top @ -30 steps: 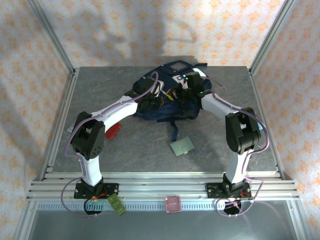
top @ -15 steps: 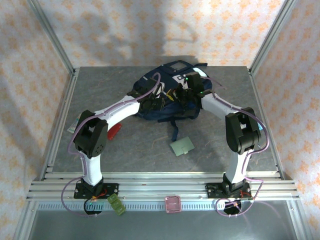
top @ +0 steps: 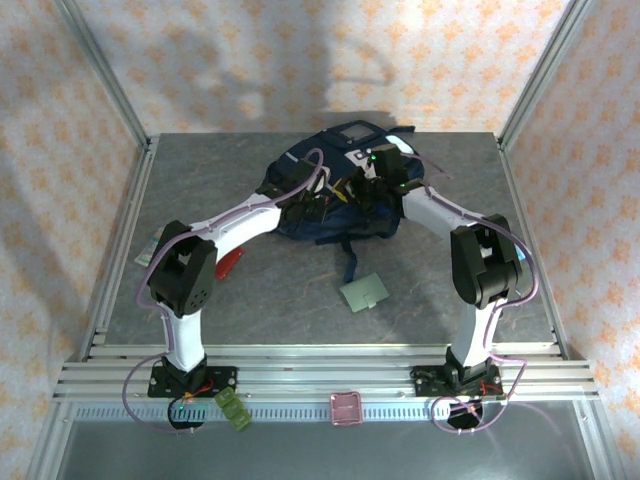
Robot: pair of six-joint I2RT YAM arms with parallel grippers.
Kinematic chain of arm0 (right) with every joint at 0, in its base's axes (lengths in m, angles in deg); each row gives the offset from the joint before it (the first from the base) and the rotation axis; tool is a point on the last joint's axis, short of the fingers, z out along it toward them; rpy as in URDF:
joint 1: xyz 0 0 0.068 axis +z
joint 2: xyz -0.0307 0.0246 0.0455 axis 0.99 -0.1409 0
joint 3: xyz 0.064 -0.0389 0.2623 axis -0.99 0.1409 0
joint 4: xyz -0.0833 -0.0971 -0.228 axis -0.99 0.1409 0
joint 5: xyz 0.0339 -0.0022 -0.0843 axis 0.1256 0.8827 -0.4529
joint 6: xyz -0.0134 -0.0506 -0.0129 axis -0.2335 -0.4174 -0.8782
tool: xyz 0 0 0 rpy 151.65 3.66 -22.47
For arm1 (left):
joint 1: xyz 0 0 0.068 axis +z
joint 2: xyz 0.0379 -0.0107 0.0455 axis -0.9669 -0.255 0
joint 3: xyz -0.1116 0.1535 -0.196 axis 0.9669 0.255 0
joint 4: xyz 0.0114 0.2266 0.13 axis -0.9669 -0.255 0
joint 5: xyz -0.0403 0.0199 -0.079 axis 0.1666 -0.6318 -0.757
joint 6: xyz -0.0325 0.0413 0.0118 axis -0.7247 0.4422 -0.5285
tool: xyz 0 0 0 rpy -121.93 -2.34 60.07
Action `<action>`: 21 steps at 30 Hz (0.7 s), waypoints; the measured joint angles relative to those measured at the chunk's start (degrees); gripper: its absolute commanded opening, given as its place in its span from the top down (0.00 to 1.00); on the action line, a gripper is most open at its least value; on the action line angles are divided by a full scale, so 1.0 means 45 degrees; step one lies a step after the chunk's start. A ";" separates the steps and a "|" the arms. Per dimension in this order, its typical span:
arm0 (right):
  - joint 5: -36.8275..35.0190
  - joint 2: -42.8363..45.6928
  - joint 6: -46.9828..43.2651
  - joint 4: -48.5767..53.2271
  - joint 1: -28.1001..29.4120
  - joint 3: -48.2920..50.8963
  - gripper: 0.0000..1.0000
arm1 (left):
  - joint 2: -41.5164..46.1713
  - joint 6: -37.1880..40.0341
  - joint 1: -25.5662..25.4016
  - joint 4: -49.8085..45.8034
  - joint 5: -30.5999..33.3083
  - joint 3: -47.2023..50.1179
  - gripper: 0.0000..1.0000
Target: Pack the student bag
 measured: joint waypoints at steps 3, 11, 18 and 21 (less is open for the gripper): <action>0.0214 0.0097 0.0005 -0.0554 -0.0029 0.0447 1.00 | 0.0413 -0.0306 0.0117 0.0296 0.0073 0.0491 1.00; 0.0486 0.0243 0.0005 -0.1457 -0.0029 0.0962 1.00 | 0.0792 -0.0782 0.0301 0.0559 0.0044 0.0845 1.00; 0.0627 0.0403 0.0005 -0.1579 -0.0029 0.1049 1.00 | 0.1151 -0.0636 0.0316 0.0437 0.0039 0.0947 1.00; 0.0690 0.0427 0.0058 -0.1681 -0.0029 0.1137 1.00 | 0.1171 -0.0282 0.0345 0.0423 -0.0185 0.0957 1.00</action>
